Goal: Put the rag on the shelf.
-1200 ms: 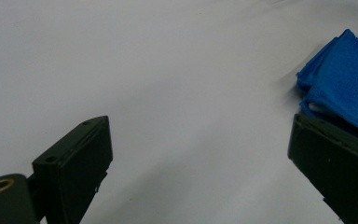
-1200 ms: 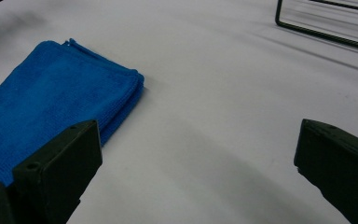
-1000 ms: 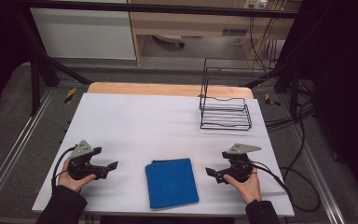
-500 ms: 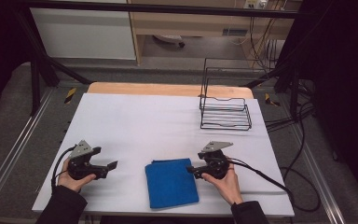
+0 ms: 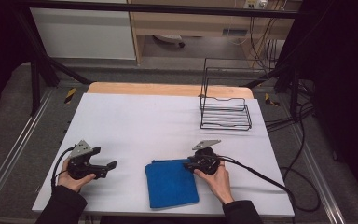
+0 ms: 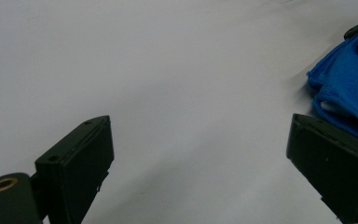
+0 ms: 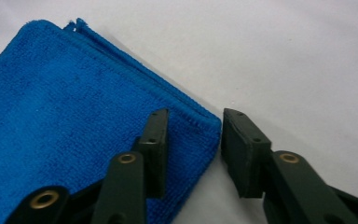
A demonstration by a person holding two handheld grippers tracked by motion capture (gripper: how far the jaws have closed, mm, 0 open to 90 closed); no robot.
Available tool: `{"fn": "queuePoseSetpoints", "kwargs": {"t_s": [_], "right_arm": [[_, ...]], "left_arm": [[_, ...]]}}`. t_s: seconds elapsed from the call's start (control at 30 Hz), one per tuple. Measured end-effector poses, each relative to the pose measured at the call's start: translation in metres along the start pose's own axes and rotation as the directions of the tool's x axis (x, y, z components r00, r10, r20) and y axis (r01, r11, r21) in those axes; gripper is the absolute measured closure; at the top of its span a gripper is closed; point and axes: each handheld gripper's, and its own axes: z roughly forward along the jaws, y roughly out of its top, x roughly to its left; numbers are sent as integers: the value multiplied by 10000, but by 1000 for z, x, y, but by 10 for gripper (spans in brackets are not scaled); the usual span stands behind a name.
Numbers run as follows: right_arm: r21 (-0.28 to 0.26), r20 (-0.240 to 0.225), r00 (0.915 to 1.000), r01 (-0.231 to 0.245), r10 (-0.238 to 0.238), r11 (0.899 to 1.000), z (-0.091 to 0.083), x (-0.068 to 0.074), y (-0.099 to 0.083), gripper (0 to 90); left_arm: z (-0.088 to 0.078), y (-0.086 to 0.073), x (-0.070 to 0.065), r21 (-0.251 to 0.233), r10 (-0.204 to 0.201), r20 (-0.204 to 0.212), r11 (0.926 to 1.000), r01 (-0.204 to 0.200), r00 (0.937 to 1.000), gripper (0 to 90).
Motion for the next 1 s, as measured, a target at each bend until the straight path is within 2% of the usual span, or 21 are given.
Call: {"fn": "queuePoseSetpoints", "kwargs": {"t_s": [0.2, 0.33, 0.57, 0.63, 0.67, 0.7, 0.8, 0.93, 0.97, 1.0], "right_arm": [[40, -154, 9993, -337, 338, 9994, 2, 0, 0, 715], [115, -425, 9963, -747, 752, 9971, 3, -1, 1, 811], [56, -549, 9927, -1068, 1069, 9943, 2, -1, 3, 857], [21, -525, 9940, -959, 959, 9954, 1, -2, 6, 860], [-16, -390, 9970, -673, 672, 9977, 0, -1, 11, 860], [-16, -390, 9970, -673, 672, 9977, 0, -1, 11, 860], [-66, -185, 9998, -27, 26, 10000, 2, 1, 25, 860], [-108, -89, 9995, 319, -320, 9994, 7, -1, 36, 861], [-115, 43, 9984, 555, -555, 9984, 10, -1, 43, 860], [-115, 43, 9984, 555, -555, 9984, 10, -1, 43, 860]], "left_arm": [[1, 0, -1, 38, 26, 2, 10000, -26, 10000, 75], [1, 0, 0, 27, 10, -23, 10000, -10, 10000, 76], [0, 0, 0, 6, -9, -52, 10000, 9, 10000, 77], [0, 0, 0, -7, -17, -58, 10000, 17, 10000, 78], [0, 0, 0, 3, -21, -73, 10000, 21, 10000, 78], [0, 0, 0, 3, -21, -73, 10000, 21, 10000, 79], [0, 0, 0, 12, -20, -73, 10000, 20, 10000, 79], [0, 0, 0, 15, 16, -80, 10000, -16, 10000, 79], [0, 0, 0, 9, -14, -83, 10000, 14, 10000, 80], [0, 0, 0, 18, -22, -85, 10000, 23, 10000, 80]]}}
